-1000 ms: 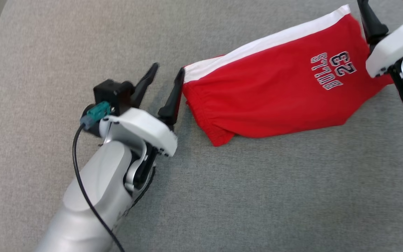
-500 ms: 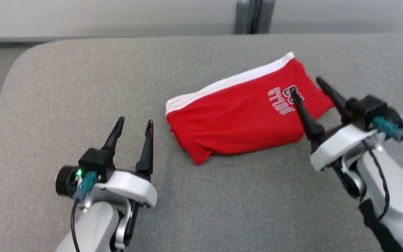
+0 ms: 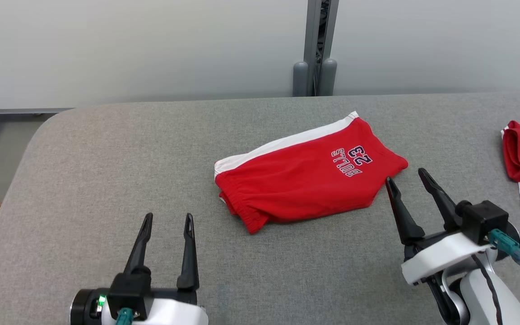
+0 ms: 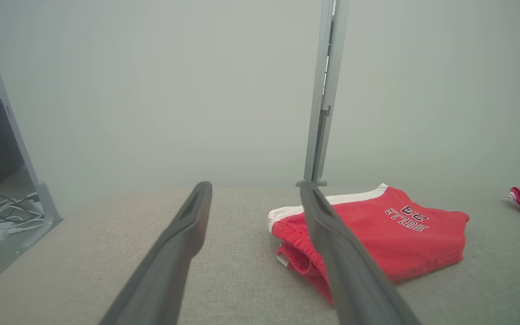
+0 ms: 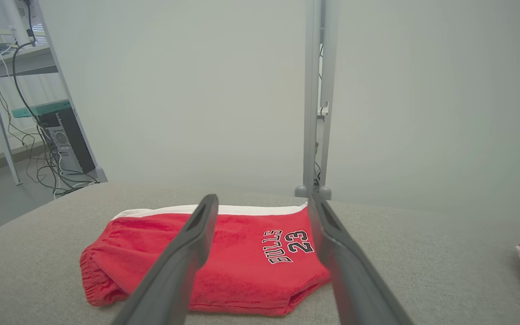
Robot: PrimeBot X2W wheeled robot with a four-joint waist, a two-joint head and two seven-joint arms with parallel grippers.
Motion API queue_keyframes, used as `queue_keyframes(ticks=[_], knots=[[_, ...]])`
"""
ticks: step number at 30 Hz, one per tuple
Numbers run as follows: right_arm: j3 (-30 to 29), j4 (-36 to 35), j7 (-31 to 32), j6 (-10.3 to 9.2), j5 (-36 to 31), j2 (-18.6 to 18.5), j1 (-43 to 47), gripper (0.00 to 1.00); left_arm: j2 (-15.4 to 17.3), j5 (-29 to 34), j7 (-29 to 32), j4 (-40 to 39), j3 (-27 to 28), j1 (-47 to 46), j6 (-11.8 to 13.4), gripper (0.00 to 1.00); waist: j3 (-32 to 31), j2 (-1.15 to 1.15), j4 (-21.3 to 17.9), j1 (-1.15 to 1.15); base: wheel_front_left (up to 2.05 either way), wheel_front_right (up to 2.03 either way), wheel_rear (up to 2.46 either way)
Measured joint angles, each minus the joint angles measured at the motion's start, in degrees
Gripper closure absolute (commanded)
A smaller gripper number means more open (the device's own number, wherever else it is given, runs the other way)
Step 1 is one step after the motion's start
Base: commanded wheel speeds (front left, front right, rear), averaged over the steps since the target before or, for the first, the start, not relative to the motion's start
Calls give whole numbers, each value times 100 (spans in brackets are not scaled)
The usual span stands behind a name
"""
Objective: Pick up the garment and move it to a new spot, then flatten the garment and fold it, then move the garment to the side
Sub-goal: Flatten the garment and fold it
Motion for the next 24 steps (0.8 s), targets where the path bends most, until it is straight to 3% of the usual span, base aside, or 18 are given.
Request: queue_keyframes(ticks=[7, 13, 17, 24], knots=[[-586, -12, 0, 0, 62, 215, 466, 0, -142, 434, 0, -53, 34, 535, -153, 0, -123, 0, 125, 0, 0, 0, 0], [-1098, 927, 255, -1, 1312, 391, 69, 0, -313, 584, -1, -57, -5, 544, -328, 0, -2, 0, 284, 0, 0, 0, 0], [-1335, 1486, 633, -1, 1925, 216, -639, 0, -382, 664, -1, -36, -13, 497, -412, 0, 165, 0, 416, 0, 0, 0, 0], [-1458, 2539, 1059, -1, 2237, -209, -1447, 0, -460, 823, -1, -24, -12, 280, -550, 0, 515, 0, 722, 0, 0, 0, 0]])
